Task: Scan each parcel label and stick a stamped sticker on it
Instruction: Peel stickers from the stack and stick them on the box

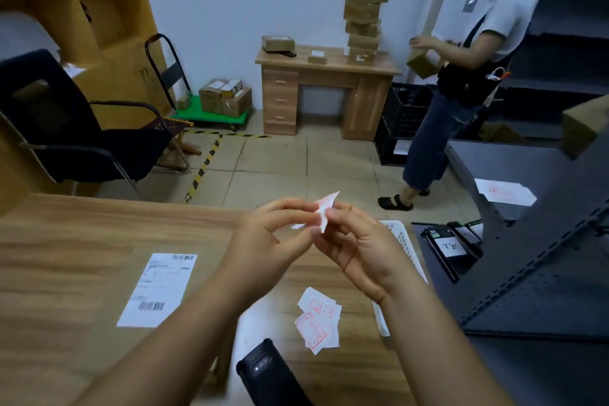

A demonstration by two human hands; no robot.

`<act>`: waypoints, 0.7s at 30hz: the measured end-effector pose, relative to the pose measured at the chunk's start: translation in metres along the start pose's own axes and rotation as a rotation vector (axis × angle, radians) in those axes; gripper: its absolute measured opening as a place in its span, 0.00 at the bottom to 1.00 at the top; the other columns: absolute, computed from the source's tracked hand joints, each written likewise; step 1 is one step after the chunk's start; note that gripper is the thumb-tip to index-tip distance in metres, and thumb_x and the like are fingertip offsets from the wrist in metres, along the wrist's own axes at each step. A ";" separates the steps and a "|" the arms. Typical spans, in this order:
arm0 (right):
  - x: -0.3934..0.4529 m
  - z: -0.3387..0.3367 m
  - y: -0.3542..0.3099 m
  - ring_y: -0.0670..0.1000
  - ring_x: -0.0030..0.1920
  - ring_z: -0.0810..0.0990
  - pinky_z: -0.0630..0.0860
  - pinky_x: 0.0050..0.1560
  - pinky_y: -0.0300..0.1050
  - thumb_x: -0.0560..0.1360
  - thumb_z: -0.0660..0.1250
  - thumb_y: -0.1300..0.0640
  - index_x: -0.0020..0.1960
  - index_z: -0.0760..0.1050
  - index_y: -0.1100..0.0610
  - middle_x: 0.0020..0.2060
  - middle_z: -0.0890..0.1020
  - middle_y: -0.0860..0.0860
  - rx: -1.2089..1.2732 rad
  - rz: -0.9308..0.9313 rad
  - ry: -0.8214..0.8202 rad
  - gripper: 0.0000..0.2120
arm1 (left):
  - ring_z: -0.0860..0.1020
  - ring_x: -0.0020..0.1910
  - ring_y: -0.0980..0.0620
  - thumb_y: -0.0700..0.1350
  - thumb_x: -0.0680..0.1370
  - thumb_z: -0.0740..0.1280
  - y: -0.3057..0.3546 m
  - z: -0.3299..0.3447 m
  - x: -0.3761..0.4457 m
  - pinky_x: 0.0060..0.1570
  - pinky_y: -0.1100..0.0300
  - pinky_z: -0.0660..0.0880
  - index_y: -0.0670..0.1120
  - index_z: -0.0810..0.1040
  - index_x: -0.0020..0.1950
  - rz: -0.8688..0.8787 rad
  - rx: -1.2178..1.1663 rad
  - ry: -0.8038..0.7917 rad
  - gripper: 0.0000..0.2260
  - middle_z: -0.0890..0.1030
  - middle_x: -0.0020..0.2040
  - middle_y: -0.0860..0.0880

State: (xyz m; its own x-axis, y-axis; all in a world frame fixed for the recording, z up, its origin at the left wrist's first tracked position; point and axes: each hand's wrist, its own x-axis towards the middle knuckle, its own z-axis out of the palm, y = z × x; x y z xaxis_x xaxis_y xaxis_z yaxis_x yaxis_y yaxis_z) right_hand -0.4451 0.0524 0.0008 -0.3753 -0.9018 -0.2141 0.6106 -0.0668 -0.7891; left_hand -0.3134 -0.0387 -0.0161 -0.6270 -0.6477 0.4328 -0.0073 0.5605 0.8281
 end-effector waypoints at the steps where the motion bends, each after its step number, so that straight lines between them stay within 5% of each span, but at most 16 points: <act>1: 0.004 -0.009 0.008 0.50 0.40 0.83 0.81 0.43 0.42 0.77 0.65 0.65 0.54 0.74 0.63 0.39 0.83 0.55 -0.030 0.026 0.032 0.06 | 0.80 0.55 0.60 0.41 0.73 0.75 -0.010 0.006 -0.004 0.56 0.68 0.73 0.48 0.87 0.48 -0.011 0.026 0.005 0.05 0.83 0.51 0.58; 11: 0.056 -0.138 0.137 0.49 0.32 0.77 0.73 0.27 0.37 0.78 0.66 0.63 0.47 0.76 0.57 0.42 0.82 0.56 -0.664 0.288 0.407 0.03 | 0.78 0.52 0.68 0.41 0.75 0.72 -0.117 0.046 -0.062 0.48 0.73 0.71 0.57 0.83 0.46 -0.384 0.095 -0.056 0.10 0.82 0.47 0.65; 14: 0.071 -0.167 0.165 0.47 0.34 0.79 0.72 0.31 0.39 0.77 0.67 0.62 0.47 0.79 0.55 0.47 0.85 0.56 -0.797 0.280 0.478 0.04 | 0.77 0.53 0.67 0.43 0.76 0.71 -0.133 0.048 -0.076 0.49 0.72 0.72 0.61 0.81 0.46 -0.461 0.110 -0.102 0.11 0.81 0.48 0.68; 18: 0.078 -0.185 0.183 0.48 0.45 0.82 0.75 0.42 0.39 0.78 0.65 0.58 0.60 0.81 0.54 0.52 0.85 0.51 -1.018 0.301 0.451 0.12 | 0.77 0.53 0.67 0.44 0.76 0.71 -0.149 0.049 -0.086 0.53 0.70 0.71 0.59 0.81 0.47 -0.543 0.133 -0.127 0.08 0.81 0.49 0.65; 21: 0.068 -0.189 0.189 0.48 0.51 0.78 0.70 0.50 0.37 0.78 0.65 0.58 0.62 0.80 0.56 0.56 0.81 0.53 -1.298 0.165 0.449 0.14 | 0.77 0.53 0.68 0.44 0.77 0.70 -0.153 0.045 -0.087 0.53 0.72 0.69 0.57 0.82 0.48 -0.573 0.126 -0.123 0.07 0.81 0.49 0.64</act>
State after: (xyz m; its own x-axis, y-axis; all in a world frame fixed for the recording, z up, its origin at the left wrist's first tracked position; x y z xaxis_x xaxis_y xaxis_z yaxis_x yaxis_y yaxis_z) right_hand -0.4868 0.0592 -0.2713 -0.7047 -0.6302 -0.3260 -0.3176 0.6910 -0.6493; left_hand -0.2929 -0.0445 -0.1963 -0.5812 -0.8047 -0.1209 -0.4589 0.2014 0.8654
